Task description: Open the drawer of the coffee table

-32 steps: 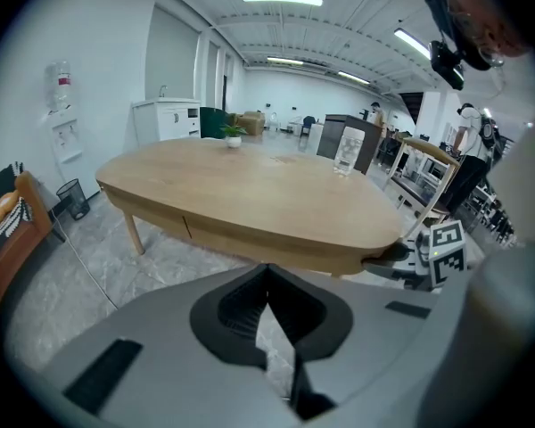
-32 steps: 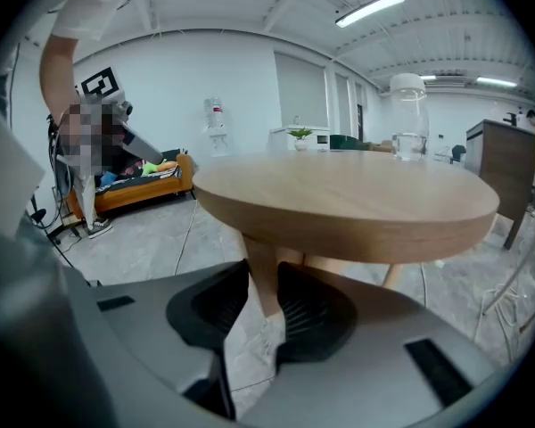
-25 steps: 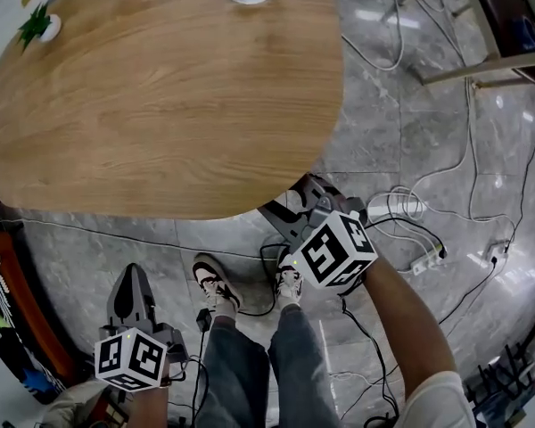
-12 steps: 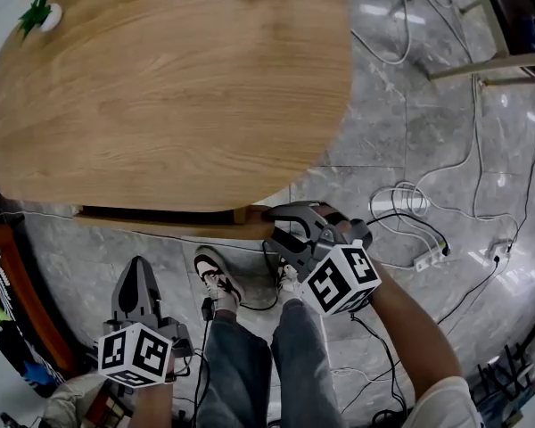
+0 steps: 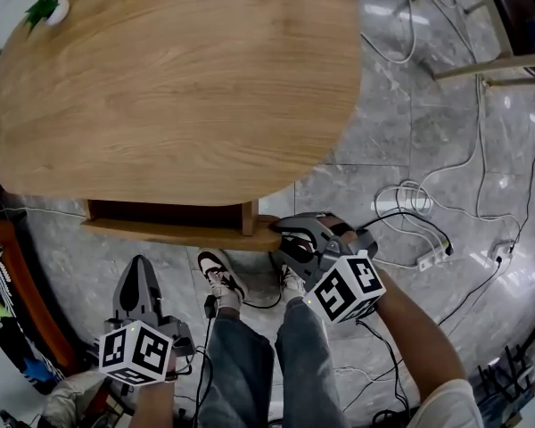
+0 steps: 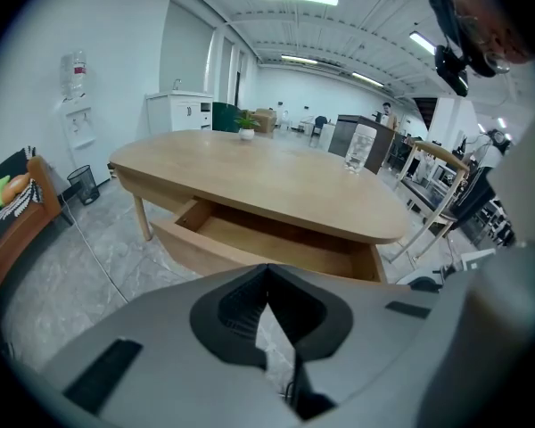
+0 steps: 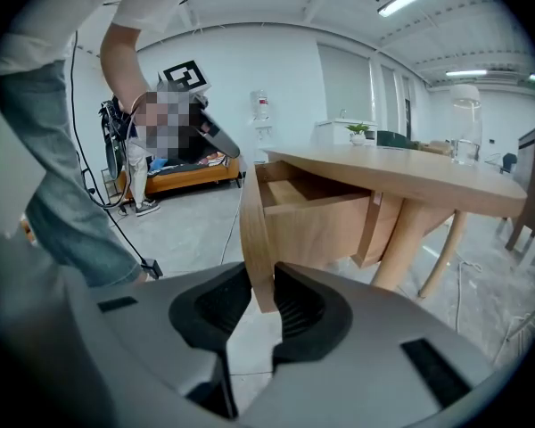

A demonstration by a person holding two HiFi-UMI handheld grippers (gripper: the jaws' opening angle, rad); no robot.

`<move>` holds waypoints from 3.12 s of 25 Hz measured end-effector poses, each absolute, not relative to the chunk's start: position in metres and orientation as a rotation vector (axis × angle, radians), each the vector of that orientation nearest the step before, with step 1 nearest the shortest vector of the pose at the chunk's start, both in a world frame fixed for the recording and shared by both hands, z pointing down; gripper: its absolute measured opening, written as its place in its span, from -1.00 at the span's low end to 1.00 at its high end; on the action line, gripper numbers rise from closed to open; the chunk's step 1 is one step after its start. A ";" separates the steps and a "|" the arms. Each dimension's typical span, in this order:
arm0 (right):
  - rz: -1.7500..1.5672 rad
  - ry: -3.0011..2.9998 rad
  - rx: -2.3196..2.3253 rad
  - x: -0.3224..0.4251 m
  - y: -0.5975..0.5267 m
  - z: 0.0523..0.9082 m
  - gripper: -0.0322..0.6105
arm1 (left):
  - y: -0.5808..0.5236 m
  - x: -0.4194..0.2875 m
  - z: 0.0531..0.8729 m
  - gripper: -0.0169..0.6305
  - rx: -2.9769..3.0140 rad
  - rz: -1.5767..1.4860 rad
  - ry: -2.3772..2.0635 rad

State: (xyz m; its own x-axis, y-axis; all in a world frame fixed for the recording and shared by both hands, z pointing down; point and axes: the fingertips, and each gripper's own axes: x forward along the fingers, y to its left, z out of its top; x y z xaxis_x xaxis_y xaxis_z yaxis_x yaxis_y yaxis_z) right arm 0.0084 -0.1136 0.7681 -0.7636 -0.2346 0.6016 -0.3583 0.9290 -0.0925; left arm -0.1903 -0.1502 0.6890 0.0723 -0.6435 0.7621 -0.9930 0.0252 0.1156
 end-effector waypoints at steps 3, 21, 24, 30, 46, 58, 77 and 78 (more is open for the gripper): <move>0.270 -2.470 0.410 0.007 -0.109 0.769 -0.65 | -0.148 -0.191 0.689 -0.97 1.686 0.670 -1.643; 0.307 -2.460 0.353 -0.002 -0.070 0.769 -0.65 | -0.139 -0.201 0.687 -0.97 1.685 0.677 -1.649; 0.301 -2.462 0.353 -0.004 -0.065 0.770 -0.65 | -0.136 -0.204 0.684 -0.97 1.685 0.672 -1.654; 0.302 -2.458 0.352 -0.005 -0.057 0.770 -0.65 | -0.129 -0.207 0.681 -0.97 1.684 0.669 -1.663; 0.293 -2.431 0.312 -0.010 -0.030 0.788 -0.63 | -0.124 -0.216 0.682 -0.97 1.678 0.658 -1.671; 0.254 -2.415 0.305 -0.011 -0.028 0.802 -0.61 | -0.121 -0.221 0.688 -0.97 1.671 0.657 -1.666; 0.364 -2.400 0.306 -0.010 -0.027 0.805 -0.55 | -0.122 -0.224 0.687 -0.97 1.678 0.639 -1.665; 0.372 -2.396 0.305 -0.010 -0.027 0.806 -0.55 | -0.123 -0.225 0.687 -0.97 1.679 0.636 -1.666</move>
